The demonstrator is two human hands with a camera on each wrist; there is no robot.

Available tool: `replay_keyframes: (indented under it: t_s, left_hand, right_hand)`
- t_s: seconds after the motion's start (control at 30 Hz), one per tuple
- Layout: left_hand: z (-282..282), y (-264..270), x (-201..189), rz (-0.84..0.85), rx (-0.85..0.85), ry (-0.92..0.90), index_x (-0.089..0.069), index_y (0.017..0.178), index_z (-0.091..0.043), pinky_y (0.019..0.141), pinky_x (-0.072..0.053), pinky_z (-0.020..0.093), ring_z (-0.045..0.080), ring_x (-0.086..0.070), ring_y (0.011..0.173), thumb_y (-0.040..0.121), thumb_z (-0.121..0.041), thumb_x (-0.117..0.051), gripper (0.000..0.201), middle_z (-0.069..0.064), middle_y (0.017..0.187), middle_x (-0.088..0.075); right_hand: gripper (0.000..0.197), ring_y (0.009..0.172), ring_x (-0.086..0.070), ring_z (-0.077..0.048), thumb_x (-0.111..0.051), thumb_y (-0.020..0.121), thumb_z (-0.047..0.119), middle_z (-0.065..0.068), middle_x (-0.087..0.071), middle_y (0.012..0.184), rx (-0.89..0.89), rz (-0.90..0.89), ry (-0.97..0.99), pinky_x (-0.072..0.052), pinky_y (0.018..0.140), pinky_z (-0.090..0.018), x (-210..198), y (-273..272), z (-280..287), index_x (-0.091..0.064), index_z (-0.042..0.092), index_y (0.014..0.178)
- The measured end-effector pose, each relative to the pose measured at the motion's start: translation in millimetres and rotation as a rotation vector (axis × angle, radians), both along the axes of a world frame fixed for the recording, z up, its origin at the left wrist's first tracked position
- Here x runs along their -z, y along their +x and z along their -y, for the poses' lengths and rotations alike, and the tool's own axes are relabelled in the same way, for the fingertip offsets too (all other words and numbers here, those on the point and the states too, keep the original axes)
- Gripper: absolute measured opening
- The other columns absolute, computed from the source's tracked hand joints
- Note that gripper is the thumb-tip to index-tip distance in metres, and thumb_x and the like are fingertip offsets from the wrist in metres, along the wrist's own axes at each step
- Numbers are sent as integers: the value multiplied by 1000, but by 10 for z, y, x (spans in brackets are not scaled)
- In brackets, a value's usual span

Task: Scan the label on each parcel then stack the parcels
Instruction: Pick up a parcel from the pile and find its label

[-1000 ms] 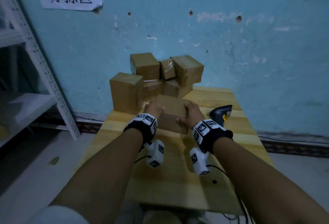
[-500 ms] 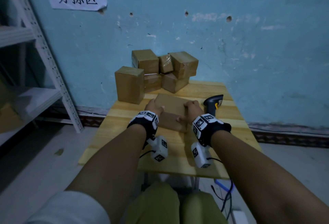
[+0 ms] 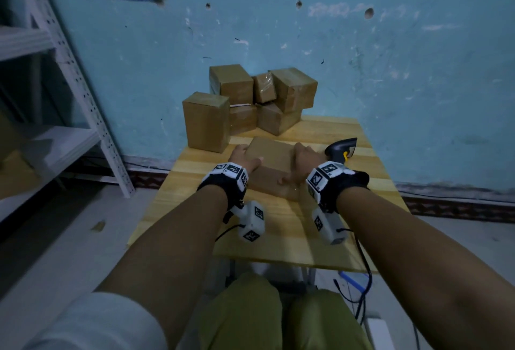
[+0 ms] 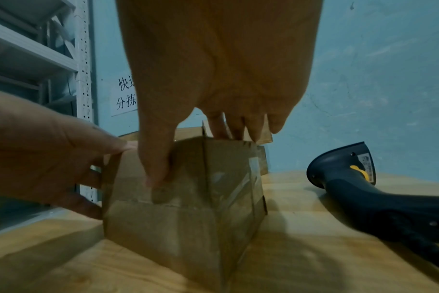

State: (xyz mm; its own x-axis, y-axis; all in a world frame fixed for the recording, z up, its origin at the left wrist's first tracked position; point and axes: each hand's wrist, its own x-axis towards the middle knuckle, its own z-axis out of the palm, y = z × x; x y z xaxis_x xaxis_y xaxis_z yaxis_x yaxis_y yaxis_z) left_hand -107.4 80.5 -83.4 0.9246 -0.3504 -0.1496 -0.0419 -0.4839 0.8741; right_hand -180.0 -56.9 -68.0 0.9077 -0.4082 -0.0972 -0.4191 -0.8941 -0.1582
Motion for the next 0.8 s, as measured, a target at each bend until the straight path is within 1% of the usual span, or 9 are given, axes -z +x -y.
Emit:
replay_keyframes:
  t_s: [0.13, 0.27, 0.33, 0.4, 0.43, 0.5, 0.6, 0.73, 0.8]
  left_hand:
    - [-54, 89, 81, -111, 9, -18, -35, 140, -11, 95, -39, 30, 31, -46, 125, 86, -34, -64, 66, 13, 142, -42]
    - [-96, 148, 167, -250, -63, -61, -44, 135, -10, 102, -44, 44, 32, -50, 119, 77, -57, -64, 77, 12, 135, -49]
    - [-100, 138, 171, -289, -55, -144, -40, 138, -8, 92, -51, 37, 28, -56, 109, 82, -49, -63, 72, 12, 130, -51]
    - [-86, 133, 159, -345, -72, -305, -40, 137, -4, 72, -54, 30, 24, -61, 87, 88, -28, -63, 59, 16, 114, -59]
    - [-76, 120, 134, -376, -85, -409, -39, 137, -2, 73, -54, 31, 28, -62, 86, 90, -16, -60, 53, 20, 112, -61]
    - [-56, 89, 69, -415, -113, -572, -37, 138, 1, 90, -49, 40, 37, -59, 109, 92, -4, -54, 49, 27, 126, -55]
    - [11, 48, -47, -418, -96, -586, -39, 135, 8, 100, -44, 43, 39, -50, 124, 95, -8, -49, 44, 28, 134, -48]
    - [43, 3, -112, -364, -93, -559, -51, 119, 15, 98, -45, 42, 40, -53, 119, 95, -8, -49, 33, 31, 130, -51]
    - [32, -14, -129, -310, -111, -541, -60, 89, 11, 92, -48, 40, 38, -60, 104, 93, -5, -53, 17, 33, 122, -55]
  right_hand:
    - [82, 112, -49, -32, -78, 65, 50, -14, -49, 123, -39, 19, 21, -37, 80, -34, -13, 90, 29, -37, 6, 121]
    - [86, 118, -42, -34, -79, 63, 48, -17, -43, 127, -24, 104, 121, -41, 91, -38, 49, 135, 46, -36, 9, 127]
    - [86, 121, -41, -35, -77, 64, 51, -18, -43, 130, 29, 152, 190, -42, 95, -40, 62, 155, 46, -35, 15, 131]
    - [84, 120, -44, -36, -73, 66, 56, -19, -45, 131, 104, 198, 303, -43, 98, -42, 37, 178, 53, -35, 19, 132]
    - [82, 119, -46, -37, -71, 67, 59, -19, -45, 132, 148, 219, 390, -43, 99, -43, 22, 184, 54, -36, 21, 132]
    - [77, 119, -47, -36, -68, 70, 59, -17, -44, 135, 228, 270, 587, -42, 101, -44, -7, 179, 35, -38, 24, 131]
    - [71, 123, -43, -35, -66, 75, 55, -16, -39, 140, 287, 344, 711, -39, 104, -42, -39, 150, -9, -39, 24, 133]
    - [71, 126, -40, -36, -63, 79, 53, -16, -31, 143, 306, 380, 711, -36, 101, -37, -110, 73, -62, -35, 25, 137]
    - [72, 125, -41, -36, -63, 78, 55, -16, -31, 143, 301, 376, 696, -37, 101, -37, -142, 12, -83, -33, 27, 137]
